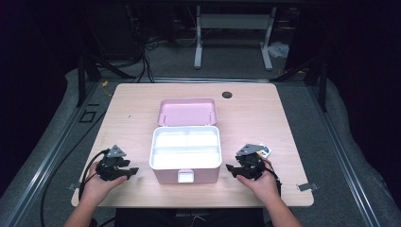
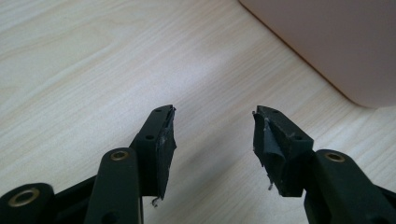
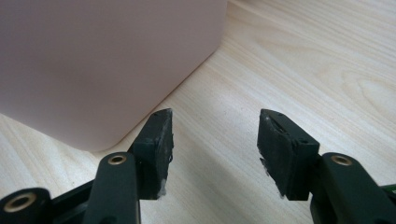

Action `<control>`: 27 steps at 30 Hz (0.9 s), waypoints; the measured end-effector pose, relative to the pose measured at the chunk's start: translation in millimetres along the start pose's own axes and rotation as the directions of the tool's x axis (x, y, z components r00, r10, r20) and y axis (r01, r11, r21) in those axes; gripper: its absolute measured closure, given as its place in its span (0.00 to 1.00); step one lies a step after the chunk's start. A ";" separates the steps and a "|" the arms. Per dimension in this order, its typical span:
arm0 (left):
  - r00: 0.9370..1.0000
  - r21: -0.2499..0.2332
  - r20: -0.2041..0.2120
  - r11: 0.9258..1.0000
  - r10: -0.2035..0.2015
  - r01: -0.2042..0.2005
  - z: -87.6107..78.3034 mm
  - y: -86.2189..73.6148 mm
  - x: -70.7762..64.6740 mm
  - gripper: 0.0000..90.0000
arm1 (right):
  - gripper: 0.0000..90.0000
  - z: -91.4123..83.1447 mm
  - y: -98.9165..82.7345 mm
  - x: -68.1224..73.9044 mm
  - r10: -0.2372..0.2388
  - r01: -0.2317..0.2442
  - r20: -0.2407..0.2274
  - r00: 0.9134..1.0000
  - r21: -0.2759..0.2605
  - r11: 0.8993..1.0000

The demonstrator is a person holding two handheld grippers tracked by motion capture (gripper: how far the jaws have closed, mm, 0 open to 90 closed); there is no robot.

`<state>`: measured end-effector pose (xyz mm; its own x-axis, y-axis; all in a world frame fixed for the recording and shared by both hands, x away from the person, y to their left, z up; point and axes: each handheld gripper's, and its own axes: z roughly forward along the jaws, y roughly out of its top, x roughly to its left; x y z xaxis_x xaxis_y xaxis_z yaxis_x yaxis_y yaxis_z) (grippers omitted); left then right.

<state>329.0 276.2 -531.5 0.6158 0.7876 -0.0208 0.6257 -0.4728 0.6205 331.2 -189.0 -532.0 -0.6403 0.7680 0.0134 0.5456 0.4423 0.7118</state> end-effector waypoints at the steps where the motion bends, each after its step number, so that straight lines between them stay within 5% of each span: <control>1: 1.000 -0.002 0.001 1.000 0.000 0.000 -0.5 1.0 0.5 0.53 | 0.50 -0.9 0.5 0.3 0.003 -0.003 -0.003 1.000 -0.006 1.000; 6: 1.000 -0.026 0.011 1.000 0.001 -0.001 -8.7 10.0 2.5 0.55 | 0.50 -2.8 0.6 -0.6 0.003 -0.003 -0.002 1.000 -0.006 1.000; 9: 0.998 -0.034 0.062 0.999 -0.008 0.011 -17.0 18.6 1.6 0.59 | 0.50 -2.9 -0.1 -1.8 0.014 -0.014 -0.017 1.000 -0.008 1.000; 27: 0.990 -0.045 0.079 0.993 0.113 -0.110 -50.6 74.8 -9.9 0.61 | 0.49 -3.1 -0.2 -0.2 0.013 -0.013 -0.036 0.999 -0.009 1.000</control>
<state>345.4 253.0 -445.2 0.7186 0.6953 -0.0129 0.5325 -0.5382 0.6533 329.6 -190.6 -529.9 -0.6525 0.7563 0.0477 0.5486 0.4280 0.7182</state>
